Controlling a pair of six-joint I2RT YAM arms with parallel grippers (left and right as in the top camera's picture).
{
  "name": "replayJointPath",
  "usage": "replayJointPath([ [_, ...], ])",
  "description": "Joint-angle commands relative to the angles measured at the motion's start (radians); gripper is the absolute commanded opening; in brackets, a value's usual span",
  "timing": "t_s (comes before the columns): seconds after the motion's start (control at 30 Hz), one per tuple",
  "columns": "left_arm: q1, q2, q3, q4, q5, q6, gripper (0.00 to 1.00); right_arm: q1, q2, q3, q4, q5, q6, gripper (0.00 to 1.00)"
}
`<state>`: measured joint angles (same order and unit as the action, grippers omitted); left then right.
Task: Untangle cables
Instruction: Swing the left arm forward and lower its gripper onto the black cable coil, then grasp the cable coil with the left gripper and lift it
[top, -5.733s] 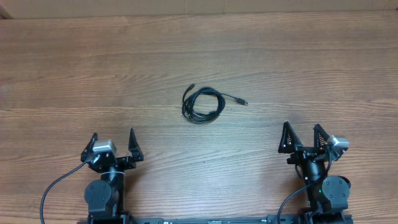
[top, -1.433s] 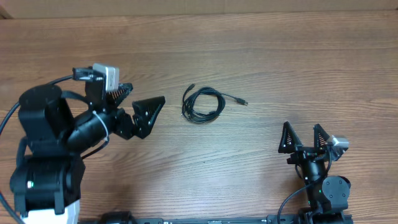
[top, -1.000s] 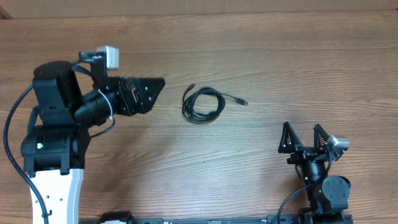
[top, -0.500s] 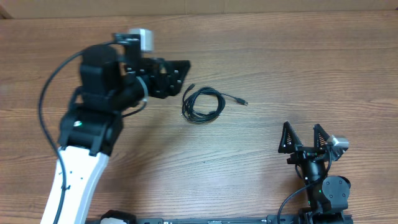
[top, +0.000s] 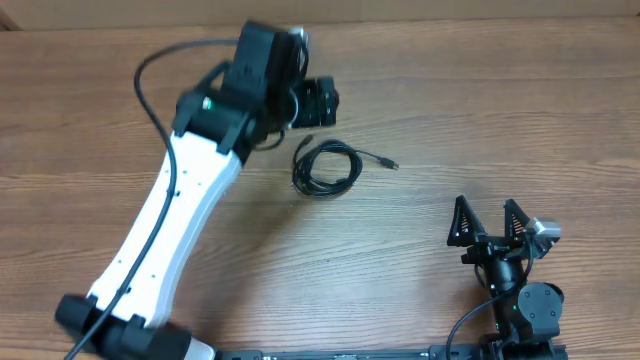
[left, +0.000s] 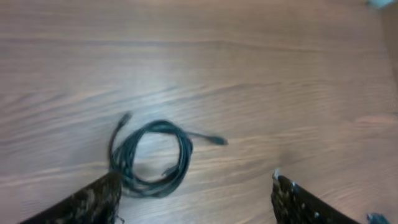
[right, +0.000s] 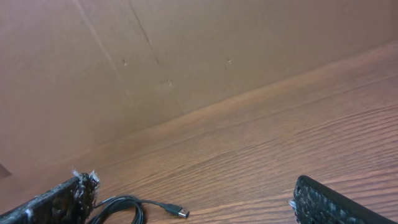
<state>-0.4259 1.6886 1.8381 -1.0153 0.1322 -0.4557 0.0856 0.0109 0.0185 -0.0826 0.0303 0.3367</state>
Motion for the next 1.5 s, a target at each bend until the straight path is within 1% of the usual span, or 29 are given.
replayJointPath([
  [0.0, -0.001, 0.095, 0.141, -0.082, -0.065, 0.033, 0.77, -0.002, -0.008, -0.011, 0.003, 0.002, 0.000, 1.00],
  [0.17, -0.001, 0.185, 0.145, -0.107, -0.057, 0.043, 0.79, -0.002, -0.008, -0.011, 0.008, 0.002, 0.000, 1.00],
  [0.27, 0.001, 0.239, 0.145, -0.105, -0.053, 0.131, 0.78, -0.002, -0.008, -0.011, 0.002, -0.015, 0.001, 1.00],
  [0.33, 0.001, 0.275, 0.145, -0.105, -0.048, 0.182, 0.77, -0.002, -0.008, -0.010, 0.006, -0.082, 0.007, 1.00],
  [0.37, 0.001, 0.307, 0.145, -0.097, -0.003, 0.267, 0.75, -0.002, -0.007, -0.010, 0.007, -0.160, 0.008, 1.00],
  [0.43, 0.003, 0.353, 0.145, -0.089, 0.073, 0.395, 0.71, -0.002, -0.005, -0.005, 0.008, -0.251, 0.008, 1.00],
  [0.47, 0.006, 0.373, 0.145, -0.089, 0.089, 0.428, 0.69, -0.002, -0.003, -0.001, 0.002, -0.278, 0.010, 1.00],
  [0.57, 0.024, 0.430, 0.145, -0.089, 0.105, 0.462, 0.63, -0.002, 0.016, 0.032, -0.077, -0.294, 0.058, 1.00],
  [0.6, 0.037, 0.458, 0.145, -0.087, 0.124, 0.485, 0.58, -0.002, 0.034, 0.061, -0.148, -0.294, 0.060, 1.00],
  [0.63, 0.045, 0.478, 0.145, -0.084, 0.131, 0.499, 0.55, -0.002, 0.045, 0.083, -0.196, -0.294, 0.060, 1.00],
  [0.7, 0.052, 0.509, 0.145, -0.080, 0.130, 0.506, 0.54, -0.003, 0.086, 0.151, -0.286, -0.294, 0.060, 1.00],
  [0.87, 0.053, 0.536, 0.145, -0.066, 0.119, 0.544, 0.53, -0.003, 0.185, 0.275, -0.363, -0.294, 0.060, 1.00],
  [1.03, 0.051, 0.581, 0.145, -0.031, 0.121, 0.565, 0.48, -0.003, 0.355, 0.428, -0.460, -0.295, 0.060, 1.00],
  [1.17, 0.040, 0.608, 0.145, -0.032, 0.118, 0.590, 0.47, -0.003, 0.494, 0.553, -0.545, -0.294, 0.059, 1.00],
  [1.3, 0.038, 0.629, 0.145, -0.024, 0.069, 0.591, 0.48, -0.003, 0.645, 0.691, -0.636, -0.295, 0.056, 1.00],
  [1.37, 0.038, 0.634, 0.145, -0.025, 0.061, 0.591, 0.48, -0.003, 0.692, 0.727, -0.645, -0.307, 0.056, 1.00],
  [1.47, 0.037, 0.644, 0.145, -0.023, 0.056, 0.603, 0.46, -0.003, 0.734, 0.734, -0.642, -0.313, 0.056, 1.00],
])
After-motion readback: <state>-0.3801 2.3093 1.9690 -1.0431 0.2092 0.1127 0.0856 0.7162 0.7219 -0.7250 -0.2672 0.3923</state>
